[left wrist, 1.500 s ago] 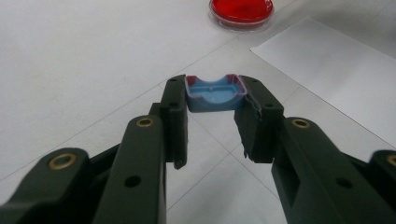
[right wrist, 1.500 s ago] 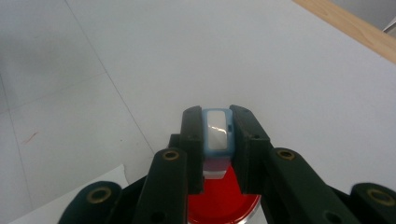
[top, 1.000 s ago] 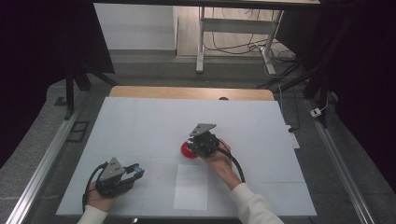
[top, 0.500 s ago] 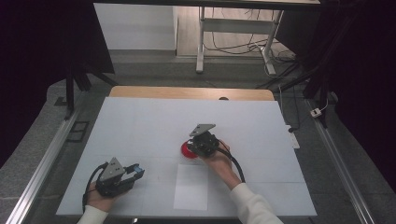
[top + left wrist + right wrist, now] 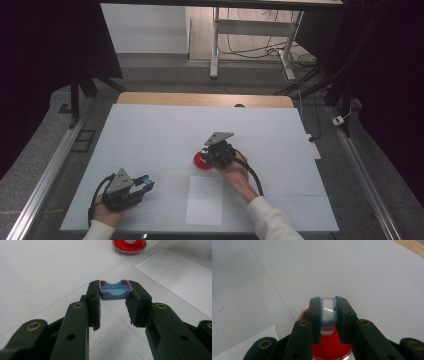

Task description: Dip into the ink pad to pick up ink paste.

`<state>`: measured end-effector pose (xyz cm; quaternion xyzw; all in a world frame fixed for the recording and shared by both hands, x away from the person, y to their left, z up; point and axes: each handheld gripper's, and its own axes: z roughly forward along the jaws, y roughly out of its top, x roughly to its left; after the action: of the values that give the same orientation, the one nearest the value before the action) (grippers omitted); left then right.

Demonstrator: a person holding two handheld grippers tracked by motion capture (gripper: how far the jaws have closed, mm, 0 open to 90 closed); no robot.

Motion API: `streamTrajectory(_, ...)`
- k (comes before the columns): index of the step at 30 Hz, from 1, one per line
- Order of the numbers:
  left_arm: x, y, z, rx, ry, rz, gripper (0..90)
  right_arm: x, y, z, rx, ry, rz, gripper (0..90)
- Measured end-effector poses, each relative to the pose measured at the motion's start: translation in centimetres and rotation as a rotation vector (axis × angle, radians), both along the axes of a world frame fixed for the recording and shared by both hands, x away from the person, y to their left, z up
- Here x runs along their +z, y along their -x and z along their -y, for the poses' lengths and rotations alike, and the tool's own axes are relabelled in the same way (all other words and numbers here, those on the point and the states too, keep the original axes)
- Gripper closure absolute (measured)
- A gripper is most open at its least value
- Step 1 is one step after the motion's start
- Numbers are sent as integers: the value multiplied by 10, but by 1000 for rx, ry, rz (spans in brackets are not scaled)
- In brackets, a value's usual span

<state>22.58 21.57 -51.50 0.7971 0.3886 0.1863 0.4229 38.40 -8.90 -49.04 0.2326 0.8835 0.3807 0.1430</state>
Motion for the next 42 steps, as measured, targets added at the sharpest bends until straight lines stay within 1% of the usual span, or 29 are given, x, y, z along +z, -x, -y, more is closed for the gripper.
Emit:
streamTrajectory(2, 0, 0, 0, 0, -1, 1, 649, 4, 1, 3, -8, -25, 7, 757)
streamTrajectory(4, 0, 0, 0, 0, -1, 0, 649, 9, 1, 5, -8, -64, 11, 757)
streamTrajectory(11, 0, 0, 0, 2, 0, 1, 649, 22, 4, 15, -16, -133, 26, 757)
streamTrajectory(17, 0, 0, 0, 3, 0, 2, 649, 27, 6, 21, -17, -161, 25, 757)
streamTrajectory(25, 0, 0, 0, 2, 0, 3, 649, 33, 8, 26, -17, -185, 30, 757)
streamTrajectory(34, 0, -1, 0, 4, 1, 2, 649, 40, 14, 33, -13, -230, 30, 757)
streamTrajectory(35, 0, -1, 0, 4, 1, 2, 650, 41, 15, 34, -12, -225, 32, 757)
streamTrajectory(40, 0, -1, 0, 3, 2, 3, 649, 44, 19, 38, -7, -247, 29, 757)
streamTrajectory(42, 0, -2, -1, 3, 3, 3, 650, 45, 21, 39, -6, -242, 32, 757)
